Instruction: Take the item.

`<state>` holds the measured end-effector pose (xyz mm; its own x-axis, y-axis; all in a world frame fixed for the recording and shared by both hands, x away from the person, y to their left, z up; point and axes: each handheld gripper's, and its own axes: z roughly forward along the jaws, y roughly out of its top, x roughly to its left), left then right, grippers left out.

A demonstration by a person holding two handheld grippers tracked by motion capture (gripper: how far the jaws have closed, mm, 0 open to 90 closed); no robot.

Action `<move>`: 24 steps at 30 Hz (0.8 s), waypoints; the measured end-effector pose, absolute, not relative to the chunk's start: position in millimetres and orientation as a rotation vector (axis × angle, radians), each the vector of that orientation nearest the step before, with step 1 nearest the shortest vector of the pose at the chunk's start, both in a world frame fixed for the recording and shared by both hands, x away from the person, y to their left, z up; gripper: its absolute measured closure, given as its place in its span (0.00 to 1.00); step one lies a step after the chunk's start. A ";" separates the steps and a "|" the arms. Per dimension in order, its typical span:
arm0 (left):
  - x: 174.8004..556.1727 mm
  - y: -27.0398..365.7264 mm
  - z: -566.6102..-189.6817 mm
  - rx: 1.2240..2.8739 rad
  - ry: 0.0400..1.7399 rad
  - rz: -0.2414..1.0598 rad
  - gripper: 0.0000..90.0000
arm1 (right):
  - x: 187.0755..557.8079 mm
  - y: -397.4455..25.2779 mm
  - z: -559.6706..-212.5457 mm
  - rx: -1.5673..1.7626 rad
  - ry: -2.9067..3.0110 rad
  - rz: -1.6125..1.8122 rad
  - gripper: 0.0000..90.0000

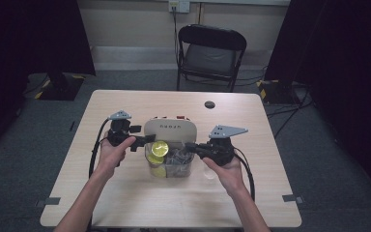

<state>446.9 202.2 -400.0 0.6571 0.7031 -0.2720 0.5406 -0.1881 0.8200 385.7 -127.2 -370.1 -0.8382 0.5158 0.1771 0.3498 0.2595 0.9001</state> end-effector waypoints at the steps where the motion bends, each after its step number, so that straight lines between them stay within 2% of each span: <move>1: 446.9 202.3 -400.0 1.861 0.985 0.201 0.17 | 385.2 -128.2 -369.3 0.823 2.365 1.630 1.00; 24: 446.0 203.6 -400.8 1.858 0.991 0.201 0.17 | 378.5 -152.8 -362.2 0.871 2.292 1.642 1.00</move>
